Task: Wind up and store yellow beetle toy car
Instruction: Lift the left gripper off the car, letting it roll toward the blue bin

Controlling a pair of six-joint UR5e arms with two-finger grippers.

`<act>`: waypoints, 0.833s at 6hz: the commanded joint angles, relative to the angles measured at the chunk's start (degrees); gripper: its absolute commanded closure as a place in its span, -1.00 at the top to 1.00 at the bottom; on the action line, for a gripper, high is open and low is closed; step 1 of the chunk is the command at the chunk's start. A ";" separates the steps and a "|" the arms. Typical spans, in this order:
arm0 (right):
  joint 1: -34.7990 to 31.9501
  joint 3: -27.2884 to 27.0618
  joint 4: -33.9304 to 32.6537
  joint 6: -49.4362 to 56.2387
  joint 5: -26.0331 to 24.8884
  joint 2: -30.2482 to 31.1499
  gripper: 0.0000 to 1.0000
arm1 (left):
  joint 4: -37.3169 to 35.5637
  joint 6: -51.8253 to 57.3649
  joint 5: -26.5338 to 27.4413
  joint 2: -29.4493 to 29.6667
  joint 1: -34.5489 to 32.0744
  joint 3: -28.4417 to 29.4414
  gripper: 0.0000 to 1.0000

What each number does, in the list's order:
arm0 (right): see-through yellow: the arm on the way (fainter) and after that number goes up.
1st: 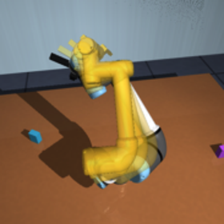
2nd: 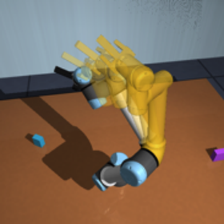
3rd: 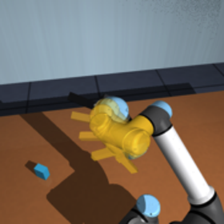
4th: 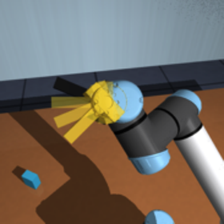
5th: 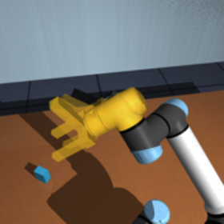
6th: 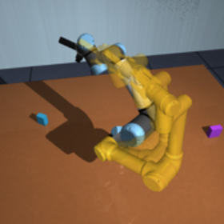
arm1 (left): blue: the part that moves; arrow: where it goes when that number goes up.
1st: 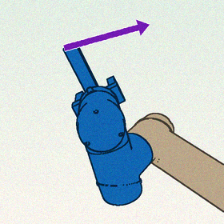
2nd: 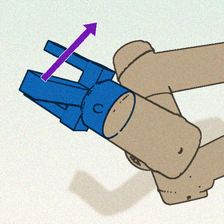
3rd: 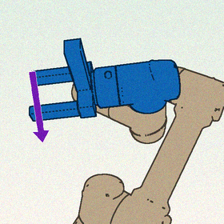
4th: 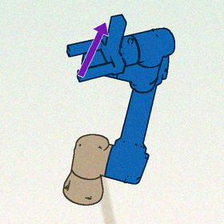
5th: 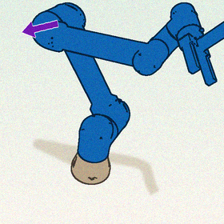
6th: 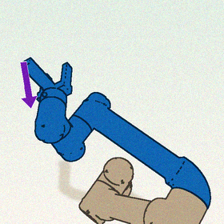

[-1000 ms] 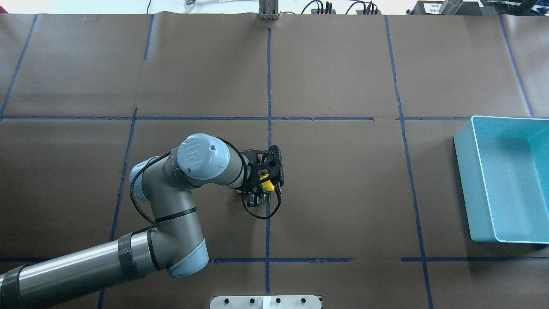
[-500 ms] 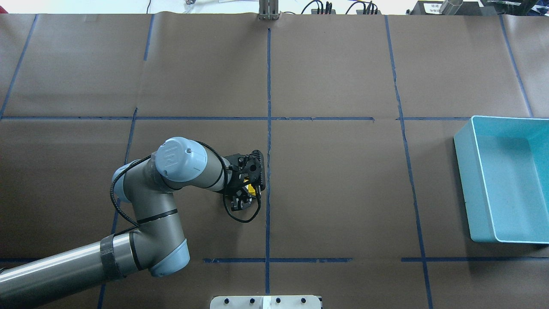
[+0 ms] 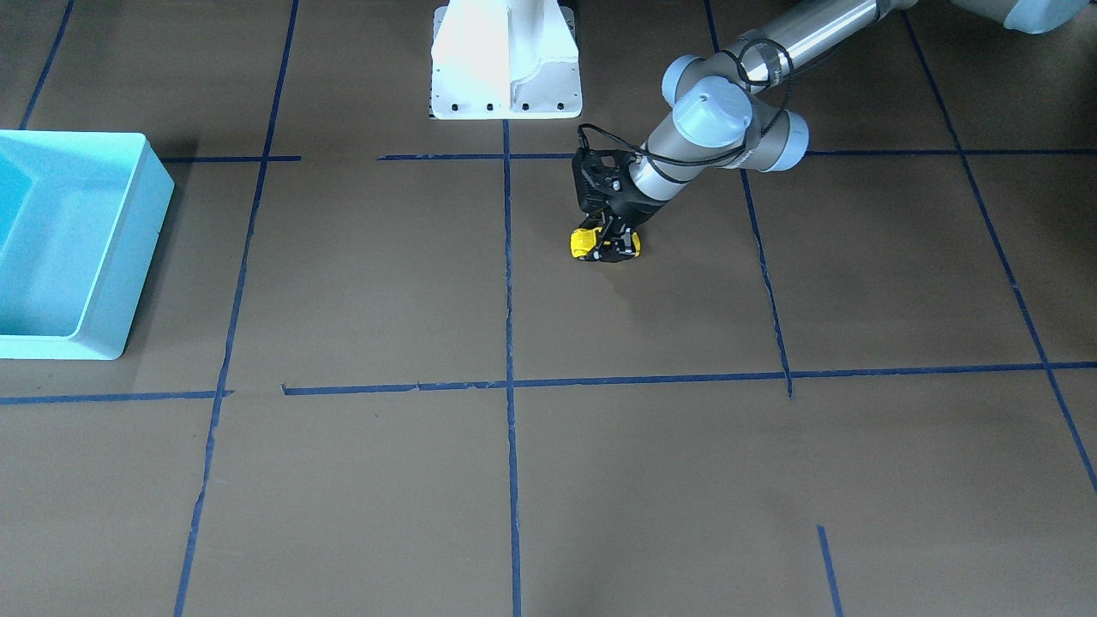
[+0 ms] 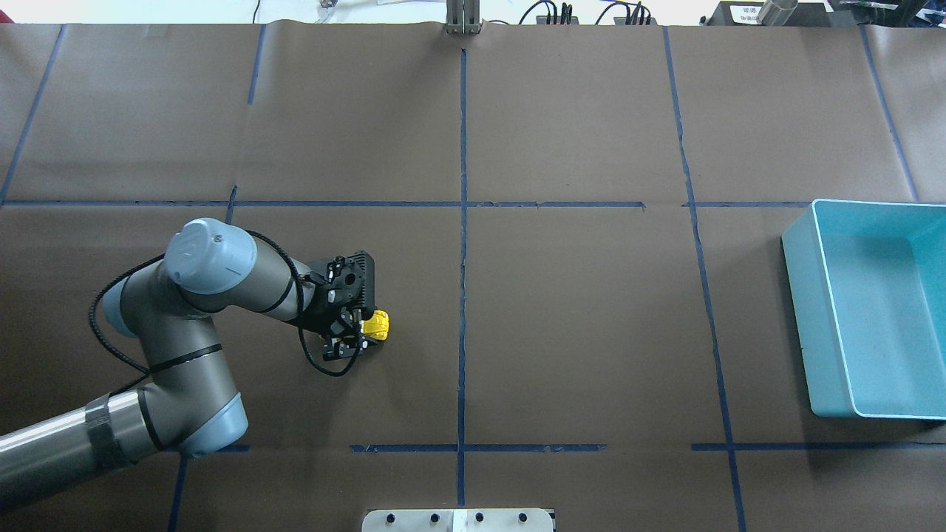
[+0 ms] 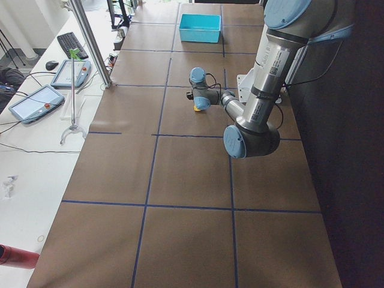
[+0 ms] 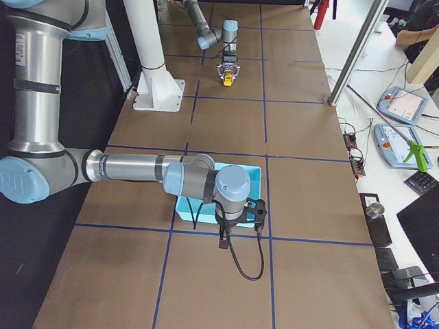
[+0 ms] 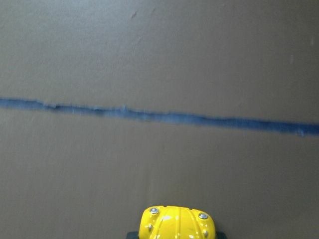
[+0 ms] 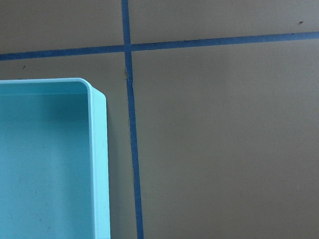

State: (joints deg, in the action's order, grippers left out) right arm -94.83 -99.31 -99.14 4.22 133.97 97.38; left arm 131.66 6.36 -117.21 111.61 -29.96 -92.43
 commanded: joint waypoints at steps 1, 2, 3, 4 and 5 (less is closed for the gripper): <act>0.00 0.00 0.00 0.00 0.06 0.00 1.00 | 4.89 -0.73 -0.38 -7.77 -2.20 -3.10 1.00; 0.00 0.00 0.00 0.00 0.06 0.00 1.00 | 5.53 -0.74 -0.38 -8.76 -3.34 -3.10 1.00; 0.00 -0.09 0.00 0.00 0.06 0.00 1.00 | 5.63 -0.74 -0.47 -9.56 -4.22 -3.10 1.00; 0.00 -0.09 0.00 -0.09 0.06 0.00 1.00 | 5.02 -0.82 -0.56 -9.57 -5.71 -3.10 1.00; 0.00 -0.09 0.00 0.00 0.06 0.00 1.00 | 2.84 -0.74 -1.78 -11.04 -8.25 -4.58 1.00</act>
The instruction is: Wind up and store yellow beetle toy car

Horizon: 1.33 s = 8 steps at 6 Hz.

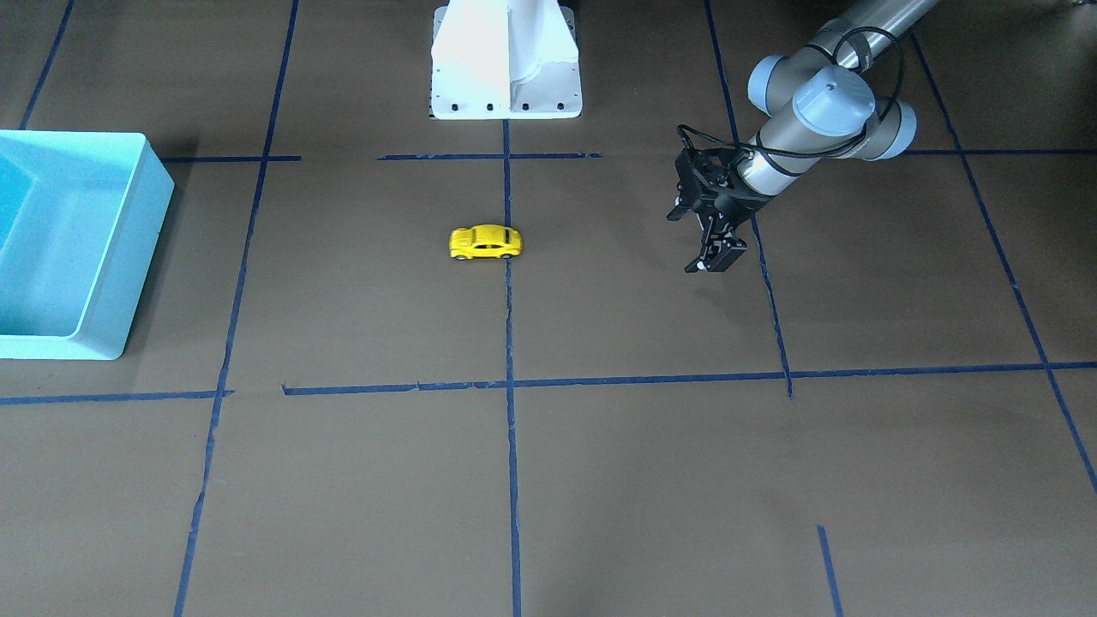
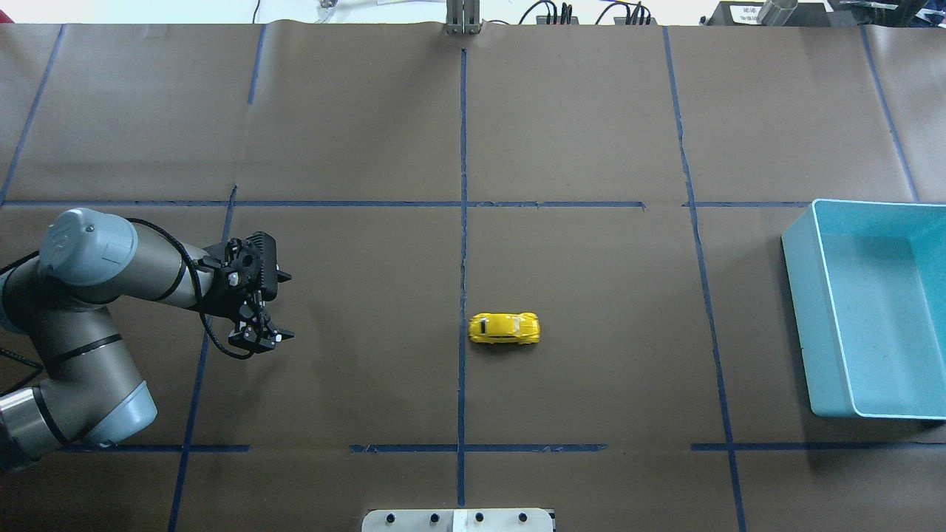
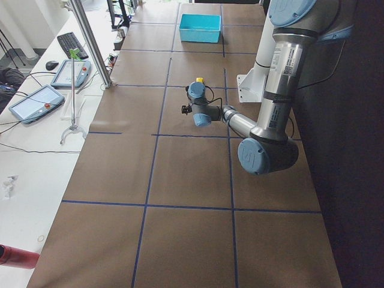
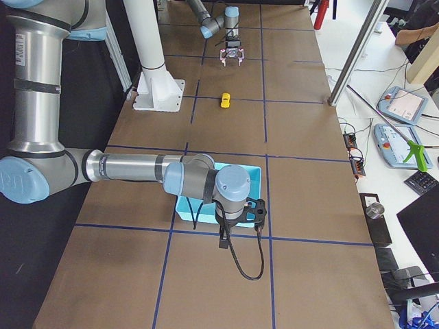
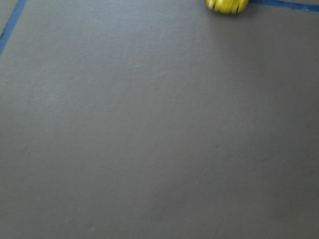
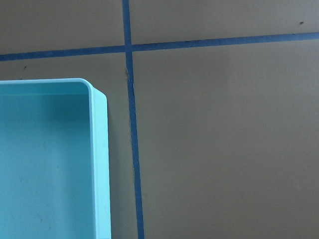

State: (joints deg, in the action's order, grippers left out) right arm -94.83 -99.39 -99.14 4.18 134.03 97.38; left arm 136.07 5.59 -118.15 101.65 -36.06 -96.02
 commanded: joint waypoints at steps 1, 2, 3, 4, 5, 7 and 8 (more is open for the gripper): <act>0.00 -0.01 0.00 0.04 0.00 0.00 1.00 | -7.34 0.04 -2.77 -1.36 -3.65 -4.14 1.00; 0.00 -0.01 0.00 0.04 0.44 0.00 1.00 | -14.10 0.04 -4.71 -2.67 -4.97 -8.09 1.00; 0.00 -0.01 0.00 0.13 0.44 0.00 1.00 | -17.21 0.12 -9.69 -3.47 -8.90 -9.00 1.00; 0.00 -0.18 0.00 0.13 0.44 0.00 1.00 | -22.20 0.39 -16.17 -3.39 -14.68 -9.01 1.00; 0.00 -0.53 0.00 0.13 0.96 -0.09 1.00 | -25.04 0.48 -19.37 -3.39 -18.65 -9.44 1.00; 0.00 -2.63 0.00 0.39 1.67 -0.09 1.00 | -36.94 0.22 -21.42 -3.65 -26.04 -11.54 1.00; 0.00 -3.52 0.00 0.83 2.02 -0.09 1.00 | -47.37 0.13 -21.34 -4.78 -32.08 -12.25 1.00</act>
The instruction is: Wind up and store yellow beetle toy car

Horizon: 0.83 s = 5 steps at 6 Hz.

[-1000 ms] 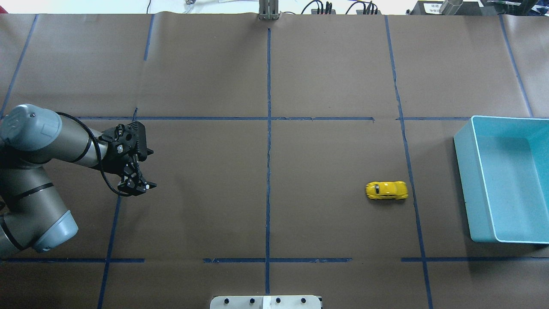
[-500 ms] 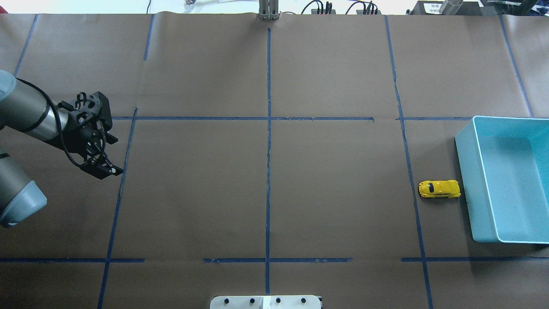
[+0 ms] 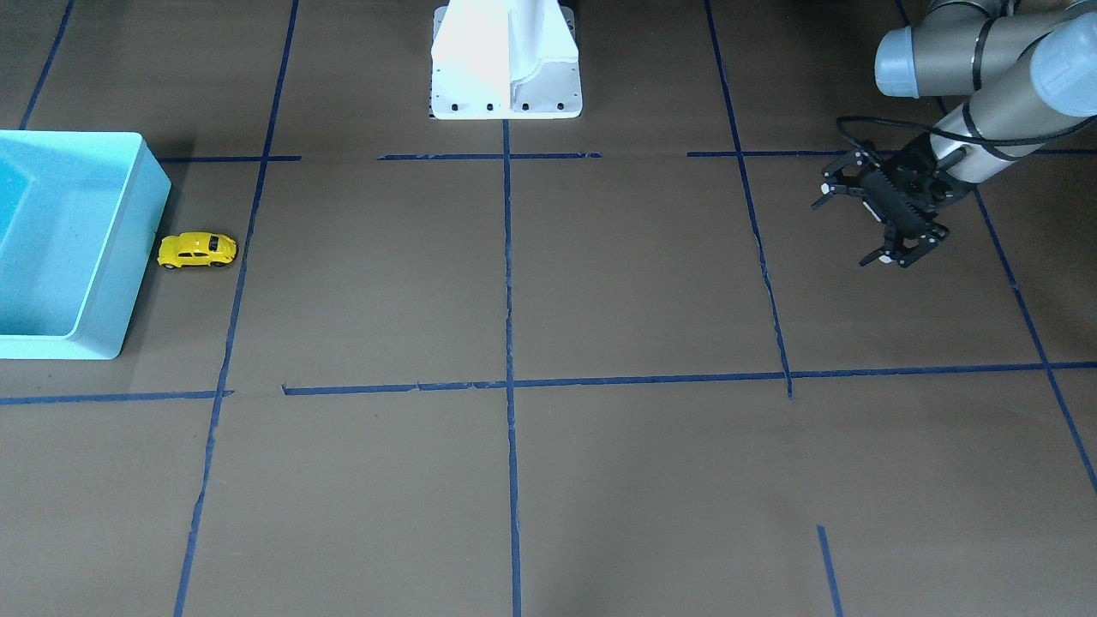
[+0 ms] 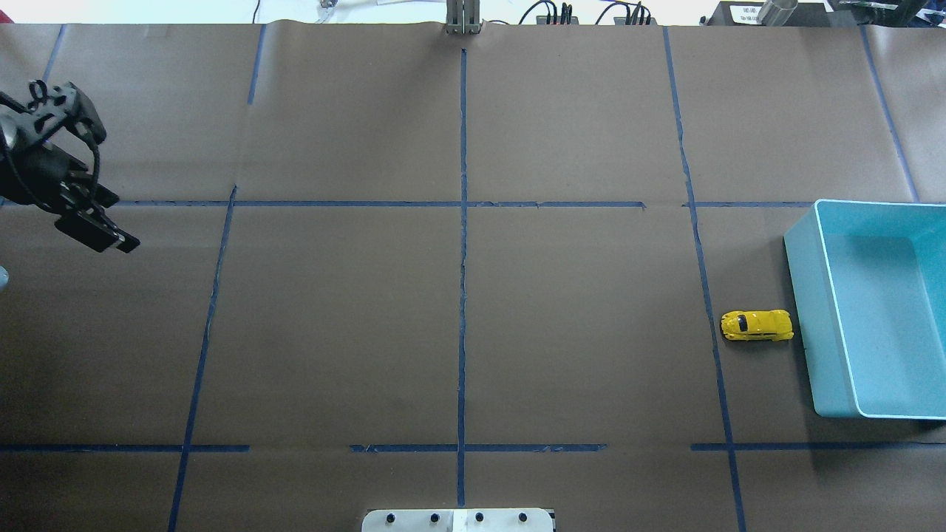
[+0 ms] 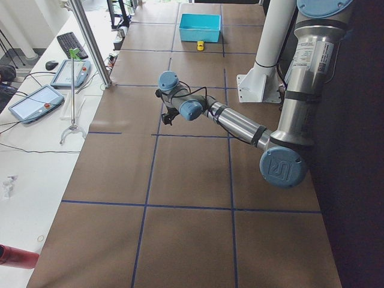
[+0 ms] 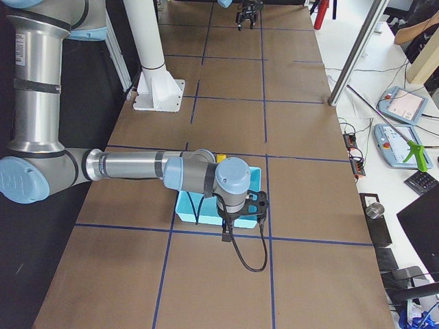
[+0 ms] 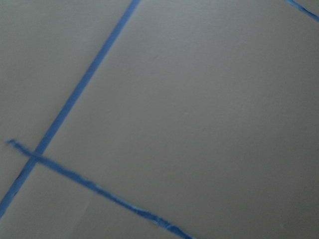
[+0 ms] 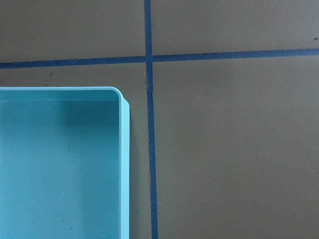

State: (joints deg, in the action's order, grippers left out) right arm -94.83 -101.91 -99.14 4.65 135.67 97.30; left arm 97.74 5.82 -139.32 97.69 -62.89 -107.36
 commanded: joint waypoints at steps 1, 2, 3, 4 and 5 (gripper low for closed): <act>1.65 -3.62 -0.09 0.71 0.65 0.09 1.00 | -16.89 -0.10 0.18 -0.92 -10.36 -0.83 1.00; 4.28 -7.82 -0.17 0.71 0.56 0.09 1.00 | -19.23 -0.10 0.27 -1.01 -13.46 -0.66 1.00; 7.35 -12.21 -0.26 0.80 0.39 0.09 1.00 | -19.34 -0.10 1.23 -3.01 -16.45 0.30 1.00; 8.43 -14.08 -0.79 0.63 1.60 0.09 1.00 | -19.34 -0.10 8.55 -4.25 -17.52 1.70 1.00; 11.66 -16.10 -0.27 0.71 3.88 -0.09 1.00 | -19.43 -0.10 12.10 -4.61 -17.79 2.93 1.00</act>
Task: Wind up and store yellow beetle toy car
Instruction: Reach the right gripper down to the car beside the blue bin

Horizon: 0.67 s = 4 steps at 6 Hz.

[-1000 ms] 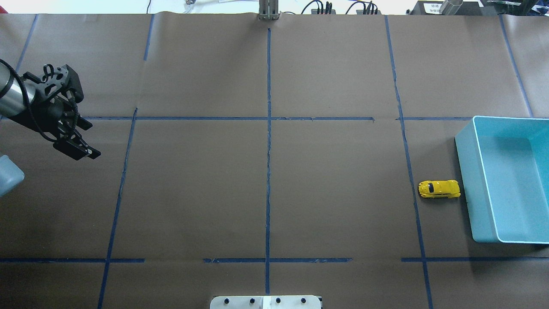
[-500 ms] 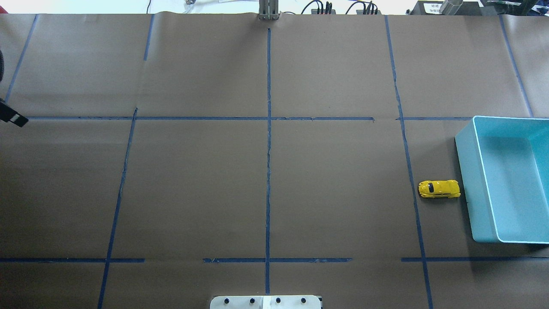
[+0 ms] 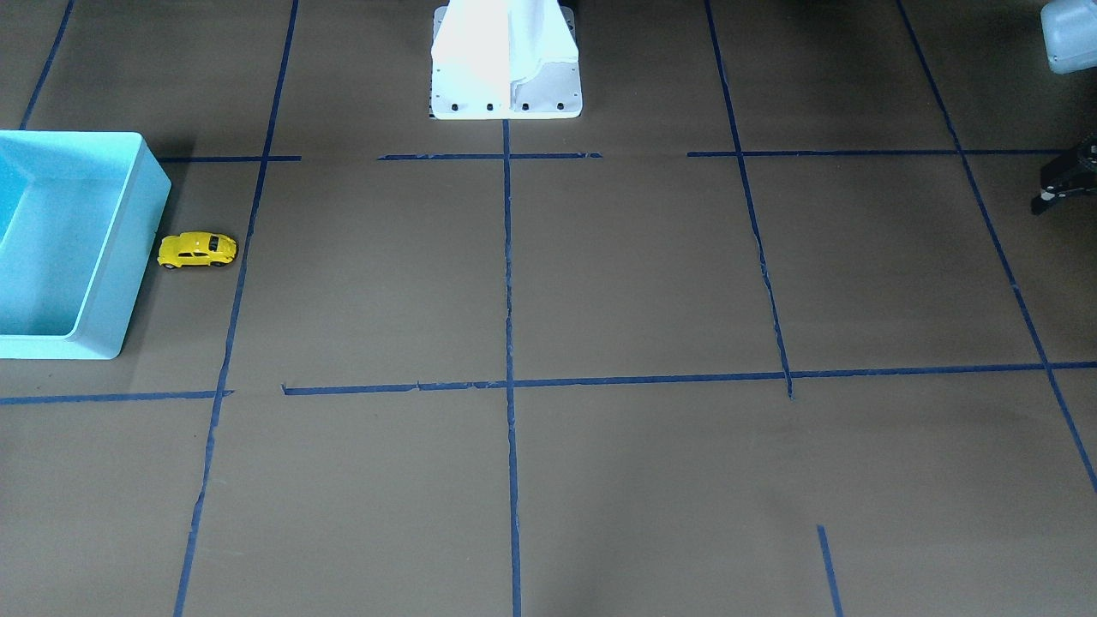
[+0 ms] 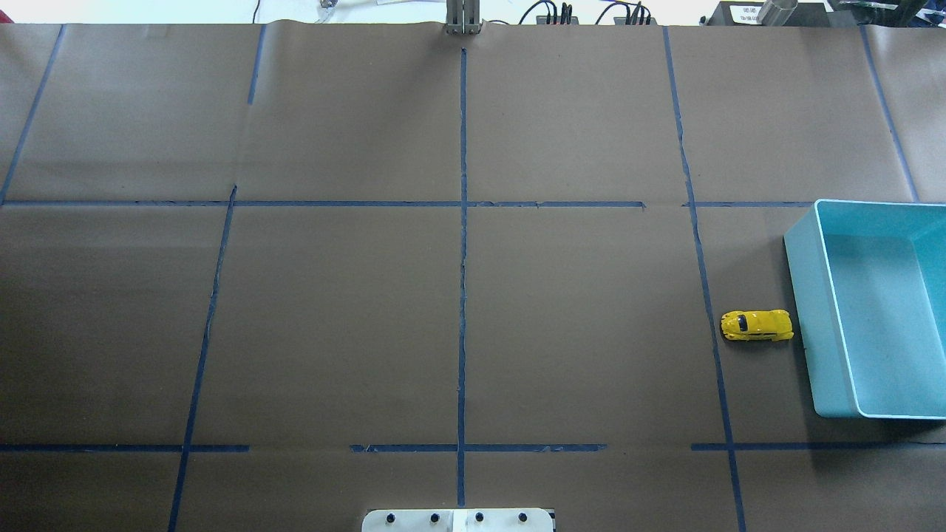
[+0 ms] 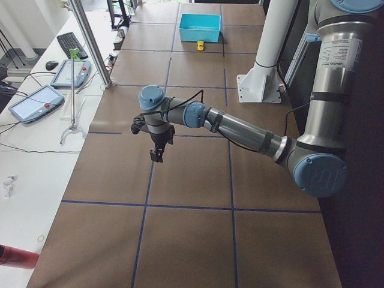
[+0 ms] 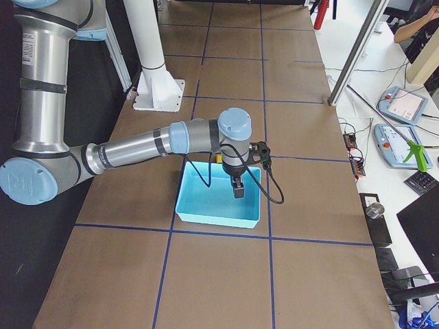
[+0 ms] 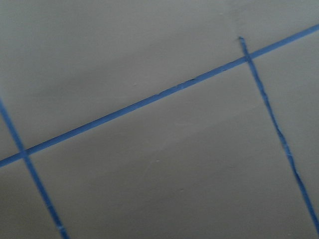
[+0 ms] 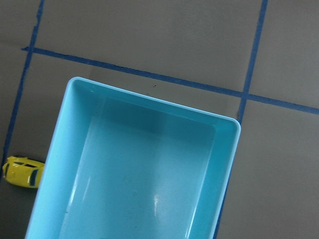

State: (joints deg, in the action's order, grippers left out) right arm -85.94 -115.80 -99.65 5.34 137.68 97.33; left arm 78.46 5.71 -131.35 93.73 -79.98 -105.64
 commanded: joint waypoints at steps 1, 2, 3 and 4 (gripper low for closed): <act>9.67 -2.67 0.16 -0.15 -0.80 -5.87 1.00 | 0.63 0.52 4.09 -4.31 -2.01 1.66 1.00; 19.05 -2.50 -0.11 -0.59 -7.79 -10.19 1.00 | 0.64 0.44 3.91 -6.44 -3.41 1.83 1.00; 24.97 -2.24 -0.11 0.02 -9.69 -10.06 1.00 | 0.73 0.53 3.74 -7.15 -5.95 2.45 1.00; 31.39 -1.89 0.50 3.16 -10.40 -9.62 1.00 | 0.90 0.79 1.65 -8.20 -10.93 6.45 1.00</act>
State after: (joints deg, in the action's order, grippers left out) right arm -61.00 -117.99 -99.54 6.28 128.69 87.75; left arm 79.21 6.30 -128.27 86.59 -86.89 -102.05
